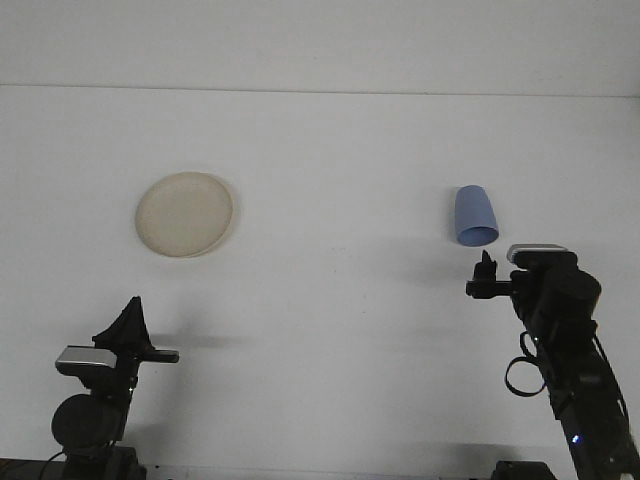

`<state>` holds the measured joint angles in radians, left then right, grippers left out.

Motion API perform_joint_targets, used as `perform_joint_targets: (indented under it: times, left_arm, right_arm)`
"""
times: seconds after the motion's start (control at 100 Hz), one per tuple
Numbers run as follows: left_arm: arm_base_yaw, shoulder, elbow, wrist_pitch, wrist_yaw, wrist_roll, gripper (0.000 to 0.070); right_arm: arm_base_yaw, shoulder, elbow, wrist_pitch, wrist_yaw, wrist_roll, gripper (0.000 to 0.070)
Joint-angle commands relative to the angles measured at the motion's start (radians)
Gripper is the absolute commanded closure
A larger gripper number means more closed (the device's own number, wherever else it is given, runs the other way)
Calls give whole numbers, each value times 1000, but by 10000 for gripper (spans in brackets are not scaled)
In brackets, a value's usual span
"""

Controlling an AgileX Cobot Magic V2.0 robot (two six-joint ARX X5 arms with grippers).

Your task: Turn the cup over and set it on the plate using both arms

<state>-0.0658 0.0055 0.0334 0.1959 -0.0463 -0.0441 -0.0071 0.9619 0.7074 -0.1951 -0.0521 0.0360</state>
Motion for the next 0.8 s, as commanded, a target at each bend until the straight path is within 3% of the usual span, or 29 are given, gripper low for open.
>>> perform_joint_targets:
  times: [0.0,0.22,0.47,0.65,0.79]
  left_arm:
    - [0,-2,-19,14,2,-1,690]
    - [0,-2,-19,14,2,-1,689]
    - [0,-2,-19,14,2,-1,689]
    - [0,-2,-19,14,2,-1,690]
    - [0,-2,-19,14,2,-1,689]
  right_arm:
    - [0,42,-44,97,0,3,150]
    - [-5,172,-195,453,16,9,150]
    - [-51,318,-216,640,21,-11,149]
    - [-117,423,-216,748,-82,-11,149]
    - [-151,500,-206,814,-113,-11,149]
